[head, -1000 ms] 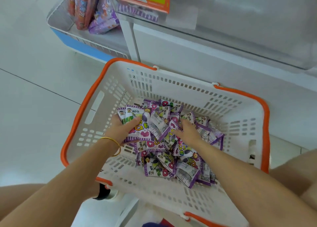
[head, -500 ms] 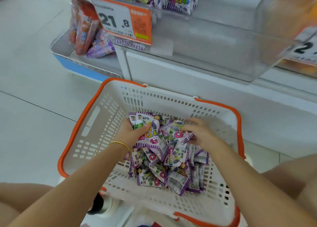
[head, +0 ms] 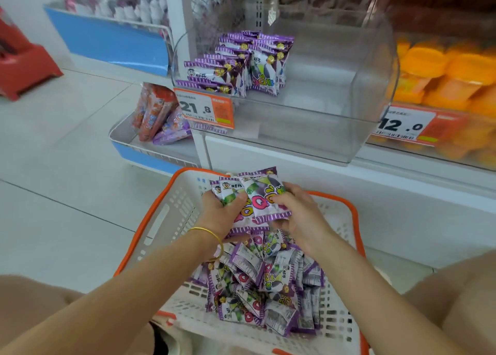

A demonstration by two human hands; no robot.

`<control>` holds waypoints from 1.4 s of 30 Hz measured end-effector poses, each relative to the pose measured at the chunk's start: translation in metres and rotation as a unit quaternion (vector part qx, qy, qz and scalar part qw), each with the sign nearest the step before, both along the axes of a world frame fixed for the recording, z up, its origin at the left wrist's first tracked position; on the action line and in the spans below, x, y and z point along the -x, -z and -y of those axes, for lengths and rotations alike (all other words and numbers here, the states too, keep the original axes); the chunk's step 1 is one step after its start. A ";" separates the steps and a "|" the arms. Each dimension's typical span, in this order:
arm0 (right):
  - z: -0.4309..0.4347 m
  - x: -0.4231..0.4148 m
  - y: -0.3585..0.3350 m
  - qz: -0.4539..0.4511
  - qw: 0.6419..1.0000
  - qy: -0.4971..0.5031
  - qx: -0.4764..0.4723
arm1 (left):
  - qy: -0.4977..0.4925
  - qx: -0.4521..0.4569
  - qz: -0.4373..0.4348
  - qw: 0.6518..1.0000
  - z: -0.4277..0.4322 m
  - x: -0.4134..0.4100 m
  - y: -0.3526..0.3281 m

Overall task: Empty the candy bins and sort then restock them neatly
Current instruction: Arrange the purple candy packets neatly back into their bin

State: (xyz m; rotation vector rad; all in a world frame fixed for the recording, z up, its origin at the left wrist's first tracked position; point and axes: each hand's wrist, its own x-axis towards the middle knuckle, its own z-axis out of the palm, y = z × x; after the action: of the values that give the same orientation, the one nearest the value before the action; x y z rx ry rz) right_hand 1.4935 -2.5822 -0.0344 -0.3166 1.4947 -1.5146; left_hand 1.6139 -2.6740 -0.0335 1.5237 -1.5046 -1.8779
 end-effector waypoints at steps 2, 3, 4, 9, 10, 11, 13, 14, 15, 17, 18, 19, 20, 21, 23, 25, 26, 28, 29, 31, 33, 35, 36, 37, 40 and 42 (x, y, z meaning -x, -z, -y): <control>0.001 -0.006 -0.006 -0.070 0.997 -0.021 -0.002 | -0.023 -0.017 -0.024 0.999 -0.003 0.000 -0.009; 0.001 -0.009 -0.009 -0.096 0.995 -0.031 0.002 | -0.034 -0.010 -0.027 0.999 -0.003 0.000 -0.011; 0.000 -0.011 -0.013 -0.119 0.992 -0.041 0.007 | -0.038 0.007 -0.029 0.999 -0.005 0.000 -0.014; 0.004 -0.023 -0.022 -0.188 0.980 -0.063 0.025 | -0.037 0.048 -0.069 0.996 -0.001 -0.002 -0.012; 0.005 -0.025 -0.025 -0.195 0.979 -0.064 0.023 | -0.036 0.037 -0.087 0.995 -0.001 -0.001 -0.016; 0.006 -0.026 -0.028 -0.202 0.977 -0.066 0.025 | -0.025 0.036 -0.102 0.994 0.000 0.001 -0.020; 0.007 -0.027 -0.036 -0.229 0.971 -0.067 0.030 | 0.003 0.066 -0.111 0.992 0.001 0.002 -0.026; 0.008 -0.027 -0.041 -0.238 0.968 -0.068 0.032 | 0.012 0.085 -0.117 0.989 0.002 0.002 -0.029; 0.009 -0.026 -0.044 -0.240 0.967 -0.075 0.037 | 0.021 0.101 -0.122 0.987 0.003 0.002 -0.033; 0.012 -0.020 -0.049 -0.194 0.975 -0.092 0.055 | 0.037 0.131 -0.127 0.983 0.004 0.003 -0.044; 0.013 -0.016 -0.054 -0.157 0.980 -0.107 0.061 | 0.050 0.156 -0.123 0.979 0.007 0.003 -0.049; 0.016 -0.009 -0.055 -0.129 0.982 -0.122 0.066 | 0.065 0.194 -0.113 0.972 0.008 0.003 -0.053; 0.018 -0.004 -0.061 -0.114 0.981 -0.138 0.071 | 0.084 0.225 -0.094 0.966 0.010 0.004 -0.058; 0.021 0.001 -0.063 -0.112 0.979 -0.156 0.074 | 0.102 0.243 -0.086 0.961 0.011 0.004 -0.064; 0.029 0.008 -0.071 -0.097 0.977 -0.172 0.082 | 0.145 0.260 -0.097 0.950 0.016 0.006 -0.072; 0.036 0.013 -0.077 -0.062 0.979 -0.178 0.082 | 0.145 0.276 -0.113 0.943 0.018 0.011 -0.084; 0.040 0.016 -0.078 -0.050 0.979 -0.181 0.083 | 0.148 0.290 -0.118 0.938 0.021 0.012 -0.090; 0.046 0.022 -0.090 -0.041 0.977 -0.194 0.084 | 0.168 0.337 -0.092 0.922 0.034 0.016 -0.098; 0.049 0.025 -0.098 -0.050 0.976 -0.194 0.086 | 0.175 0.370 -0.072 0.910 0.041 0.019 -0.103; 0.057 0.031 -0.119 -0.099 0.976 -0.169 0.093 | 0.176 0.431 -0.047 0.884 0.055 0.028 -0.114; 0.069 0.040 -0.141 -0.146 0.977 -0.123 0.093 | 0.179 0.490 -0.050 0.852 0.070 0.039 -0.123; 0.086 0.053 -0.160 -0.165 0.977 -0.078 0.105 | 0.153 0.550 -0.045 0.820 0.086 0.046 -0.130; 0.096 0.063 -0.164 -0.167 0.979 -0.059 0.105 | 0.133 0.584 -0.018 0.801 0.096 0.047 -0.131; 0.106 0.076 -0.165 -0.164 0.981 -0.041 0.097 | 0.125 0.613 0.025 0.779 0.106 0.046 -0.129; 0.137 0.112 -0.149 -0.145 0.988 -0.032 0.036 | 0.162 0.648 0.148 0.729 0.131 0.037 -0.110; 0.155 0.124 -0.128 -0.126 0.989 -0.068 -0.022 | 0.185 0.663 0.189 0.701 0.139 0.035 -0.097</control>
State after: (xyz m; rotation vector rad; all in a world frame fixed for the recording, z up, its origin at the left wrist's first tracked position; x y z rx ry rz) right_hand 1.3699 -2.7368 0.0940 -0.5903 1.6648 -1.3700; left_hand 1.5787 -2.8128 0.0633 0.8255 -2.5370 -0.1031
